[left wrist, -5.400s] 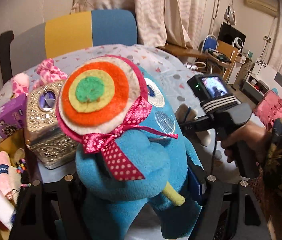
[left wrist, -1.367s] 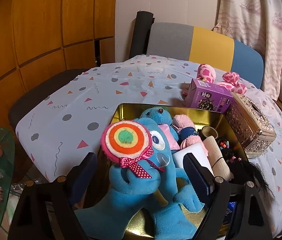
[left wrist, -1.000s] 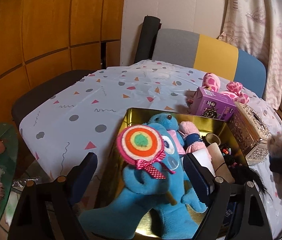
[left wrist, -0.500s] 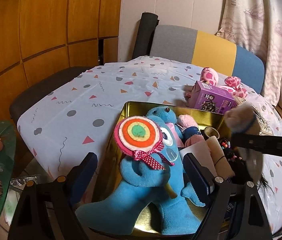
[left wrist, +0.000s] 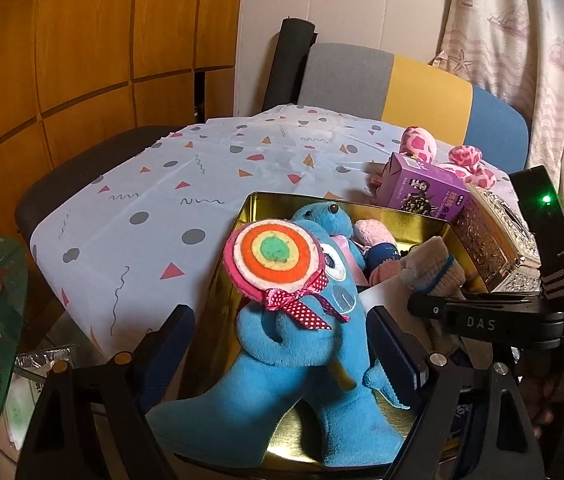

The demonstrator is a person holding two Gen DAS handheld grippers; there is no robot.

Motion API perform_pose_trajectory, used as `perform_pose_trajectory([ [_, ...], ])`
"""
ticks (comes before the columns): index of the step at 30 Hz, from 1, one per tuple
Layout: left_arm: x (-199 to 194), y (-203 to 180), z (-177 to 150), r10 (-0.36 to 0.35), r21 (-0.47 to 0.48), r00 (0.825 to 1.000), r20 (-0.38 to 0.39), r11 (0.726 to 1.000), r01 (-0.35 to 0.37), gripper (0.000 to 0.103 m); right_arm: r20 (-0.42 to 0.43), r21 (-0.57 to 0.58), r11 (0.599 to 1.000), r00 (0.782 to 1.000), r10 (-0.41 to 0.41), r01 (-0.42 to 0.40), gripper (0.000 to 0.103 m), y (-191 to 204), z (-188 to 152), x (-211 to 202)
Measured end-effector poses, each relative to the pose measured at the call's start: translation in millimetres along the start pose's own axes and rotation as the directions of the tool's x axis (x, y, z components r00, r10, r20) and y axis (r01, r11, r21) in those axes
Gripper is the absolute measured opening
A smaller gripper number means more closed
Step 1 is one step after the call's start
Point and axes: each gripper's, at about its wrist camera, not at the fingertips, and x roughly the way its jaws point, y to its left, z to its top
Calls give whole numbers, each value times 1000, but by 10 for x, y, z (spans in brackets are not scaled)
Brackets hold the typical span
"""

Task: Organize soft objects
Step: 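Lower the beige knit sock into the gold tray and open the right tool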

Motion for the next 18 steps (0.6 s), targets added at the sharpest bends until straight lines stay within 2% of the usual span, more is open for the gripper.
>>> perform_pose_trajectory([
  [4, 13, 22, -8, 2, -9, 1000, -5, 1000, -2, 88, 13, 34, 997, 998, 66, -66, 36, -75, -17, -50],
  [6, 17, 30, -13, 2, -10, 1000, -8, 1000, -2, 88, 30, 38, 996, 996, 84, -85, 42, -102, -30, -138],
  [9, 9, 39, -16, 2, -15, 1000, -5, 1000, -2, 88, 77, 17, 998, 995, 62, -63, 43, -90, -63, -314],
  [14, -16, 37, -1, 0, -19, 1000, 5, 1000, 0, 88, 118, 13, 997, 990, 74, -76, 44, -103, -212, -573],
  [16, -18, 38, -4, -1, -22, 1000, 7, 1000, 1, 88, 129, 5, 997, 989, 76, -77, 43, -77, -257, -603],
  [17, -15, 38, -4, -1, -22, 1000, 7, 1000, 1, 88, 132, -1, 998, 989, 67, -67, 40, -63, -263, -595],
  [18, -5, 32, -7, 0, -19, 1000, 4, 1000, 0, 88, 126, -6, 999, 991, 53, -53, 31, -46, -263, -570],
])
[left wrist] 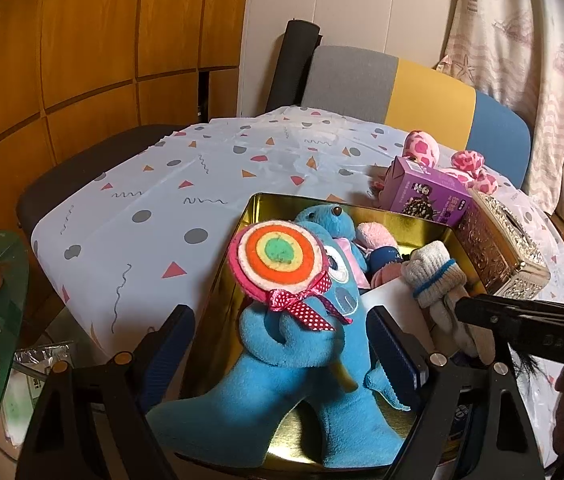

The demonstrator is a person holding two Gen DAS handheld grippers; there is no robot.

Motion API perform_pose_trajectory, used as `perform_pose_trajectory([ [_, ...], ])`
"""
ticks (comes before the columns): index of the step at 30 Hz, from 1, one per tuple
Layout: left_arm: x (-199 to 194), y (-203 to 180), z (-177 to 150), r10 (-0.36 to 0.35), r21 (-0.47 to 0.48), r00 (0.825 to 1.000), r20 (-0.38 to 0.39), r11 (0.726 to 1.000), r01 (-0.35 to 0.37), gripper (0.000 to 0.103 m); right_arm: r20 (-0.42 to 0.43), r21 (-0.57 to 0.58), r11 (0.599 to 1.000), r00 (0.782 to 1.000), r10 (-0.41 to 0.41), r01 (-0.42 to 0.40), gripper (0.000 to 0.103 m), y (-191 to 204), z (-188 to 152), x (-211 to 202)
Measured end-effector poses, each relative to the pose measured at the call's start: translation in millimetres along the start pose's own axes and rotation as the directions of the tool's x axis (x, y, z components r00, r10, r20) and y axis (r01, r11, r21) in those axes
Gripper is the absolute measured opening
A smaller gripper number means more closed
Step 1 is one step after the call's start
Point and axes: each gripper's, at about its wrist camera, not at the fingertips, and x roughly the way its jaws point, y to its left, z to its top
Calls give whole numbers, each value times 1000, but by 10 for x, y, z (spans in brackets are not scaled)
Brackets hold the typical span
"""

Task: Organize soft objects

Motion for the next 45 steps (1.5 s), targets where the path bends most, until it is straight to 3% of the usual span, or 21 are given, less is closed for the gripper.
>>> perform_pose_trajectory([
  [3, 52, -28, -6, 2, 12, 1000, -16, 1000, -2, 88, -33, -28, 998, 998, -56, 55, 19, 54, 5, 182],
  [8, 96, -77, 22, 8, 22, 1000, -16, 1000, -7, 88, -26, -26, 994, 994, -105, 104, 17, 48, 33, 306],
  [10, 59, -108, 46, 8, 27, 1000, -1, 1000, -8, 88, -26, -19, 996, 996, -86, 86, 20, 31, 27, 275],
  [15, -21, -156, 82, 11, 33, 1000, 21, 999, -12, 90, 5, 12, 999, 999, -52, 52, 39, -22, -38, 109],
  [21, -179, -203, 89, 22, 39, 998, 57, 999, -24, 95, 90, 22, 996, 992, -92, 90, 42, -22, -161, -183],
  [28, -352, -318, 20, 9, 28, 997, 77, 1000, -11, 103, 174, 97, 971, 957, -233, 219, 42, -123, -351, -474],
  [33, -439, -561, -132, -14, 51, 997, 79, 999, 10, 103, 213, 173, 931, 910, -355, 322, 44, -275, -526, -657],
  [39, -462, -916, -302, -37, 150, 997, 68, 988, 26, 103, 216, 188, 905, 883, -417, 382, 44, -378, -713, -719],
  [45, -491, -1052, -271, -58, 162, 994, 93, 986, 42, 103, 224, 212, 882, 857, -464, 421, 44, -454, -850, -777],
])
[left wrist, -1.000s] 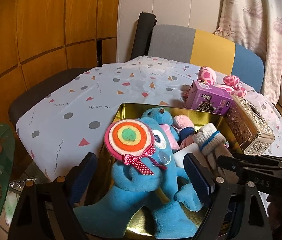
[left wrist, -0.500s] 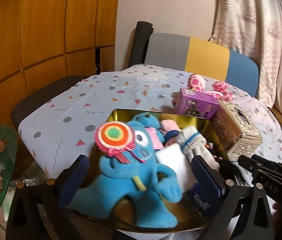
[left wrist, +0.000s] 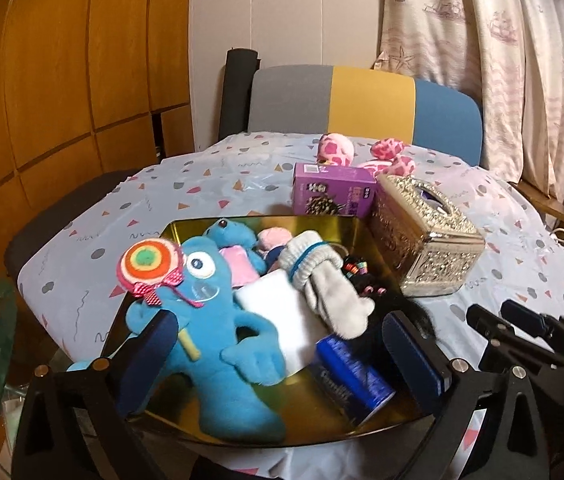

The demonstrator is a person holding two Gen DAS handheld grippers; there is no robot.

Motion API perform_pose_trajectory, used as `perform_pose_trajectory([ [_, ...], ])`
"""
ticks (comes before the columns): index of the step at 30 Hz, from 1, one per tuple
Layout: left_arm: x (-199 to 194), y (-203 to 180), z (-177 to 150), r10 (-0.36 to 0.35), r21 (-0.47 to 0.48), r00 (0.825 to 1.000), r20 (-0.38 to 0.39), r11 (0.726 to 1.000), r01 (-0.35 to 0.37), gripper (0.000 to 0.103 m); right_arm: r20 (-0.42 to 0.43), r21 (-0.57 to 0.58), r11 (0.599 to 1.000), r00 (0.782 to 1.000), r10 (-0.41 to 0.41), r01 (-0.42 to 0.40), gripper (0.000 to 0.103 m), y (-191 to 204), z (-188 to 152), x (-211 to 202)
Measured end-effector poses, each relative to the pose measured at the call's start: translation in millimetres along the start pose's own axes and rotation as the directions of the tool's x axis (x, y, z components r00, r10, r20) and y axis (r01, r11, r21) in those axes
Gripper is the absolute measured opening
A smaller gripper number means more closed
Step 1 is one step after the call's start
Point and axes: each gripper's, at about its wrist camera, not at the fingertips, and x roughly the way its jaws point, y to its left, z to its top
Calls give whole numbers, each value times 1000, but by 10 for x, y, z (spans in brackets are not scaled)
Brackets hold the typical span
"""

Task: Organize soft objects

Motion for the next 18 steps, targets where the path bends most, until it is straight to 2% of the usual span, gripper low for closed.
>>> perform_pose_trajectory([
  [4, 1, -51, -5, 6, -3, 1000, 1, 1000, -6, 103, 18, 14, 1000, 1000, -6, 5, 44, -41, 12, -53],
  [8, 14, -79, -31, 48, 10, 999, -3, 999, -48, 103, 18, 19, 1000, 1000, 3, -4, 44, -30, 22, -48],
  [18, -4, 13, -50, 58, -27, 998, -1, 998, -58, 103, 18, 14, 1000, 1000, 16, -16, 44, 22, 19, -45],
])
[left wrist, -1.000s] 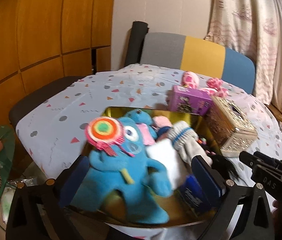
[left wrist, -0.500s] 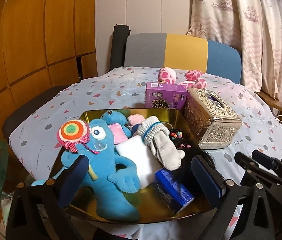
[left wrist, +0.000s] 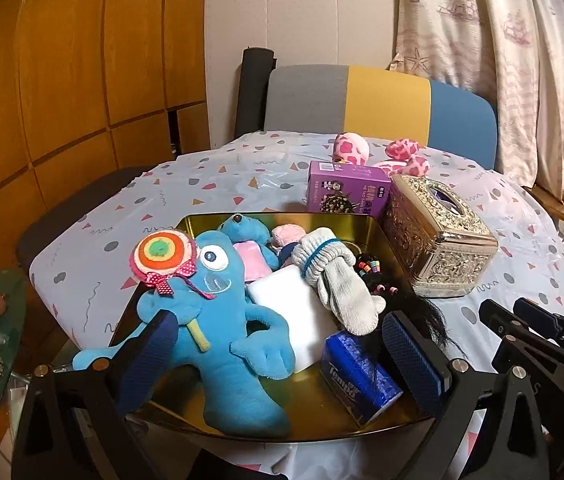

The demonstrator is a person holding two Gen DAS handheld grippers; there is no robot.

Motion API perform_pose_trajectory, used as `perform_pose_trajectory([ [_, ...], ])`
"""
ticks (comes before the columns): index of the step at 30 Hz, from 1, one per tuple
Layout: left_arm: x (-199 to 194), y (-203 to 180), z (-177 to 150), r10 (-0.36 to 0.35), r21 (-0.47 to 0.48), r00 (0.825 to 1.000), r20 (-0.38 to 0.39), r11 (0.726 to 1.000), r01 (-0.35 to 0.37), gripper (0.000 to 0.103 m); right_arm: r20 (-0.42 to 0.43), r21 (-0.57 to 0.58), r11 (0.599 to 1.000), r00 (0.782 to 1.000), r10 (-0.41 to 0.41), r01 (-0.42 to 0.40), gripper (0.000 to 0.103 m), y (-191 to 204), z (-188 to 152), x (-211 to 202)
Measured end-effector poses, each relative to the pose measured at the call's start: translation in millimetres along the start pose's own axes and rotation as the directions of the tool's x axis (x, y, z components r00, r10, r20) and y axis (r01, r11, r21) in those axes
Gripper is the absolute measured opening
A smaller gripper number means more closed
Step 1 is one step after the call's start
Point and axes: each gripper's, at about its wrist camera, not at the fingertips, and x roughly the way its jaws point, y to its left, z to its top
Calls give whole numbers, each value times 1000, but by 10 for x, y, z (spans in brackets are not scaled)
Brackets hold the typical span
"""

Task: Organize soft objects

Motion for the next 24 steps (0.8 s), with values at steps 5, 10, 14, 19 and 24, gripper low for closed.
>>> perform_pose_trajectory([
  [5, -2, 4, -1, 1, 0, 1000, -1, 1000, -1, 103, -2, 0, 1000, 1000, 3, -3, 44, 7, -2, 3],
  [10, -2, 11, -24, 1, -3, 1000, -8, 1000, -1, 103, -2, -1, 1000, 1000, 5, -5, 44, 18, -5, -1],
  [14, -5, 16, -31, 2, -5, 1000, -9, 1000, -2, 103, -2, 0, 1000, 1000, 5, -5, 44, 20, -6, 1],
  [19, -3, 17, -33, 4, -4, 1000, -11, 1000, -4, 103, -2, 1, 1000, 1000, 7, -7, 44, 25, -8, -4],
  [24, -4, 23, -34, 5, -6, 1000, -12, 1000, -5, 103, -1, 2, 1000, 1000, 8, -8, 44, 36, -5, -9],
])
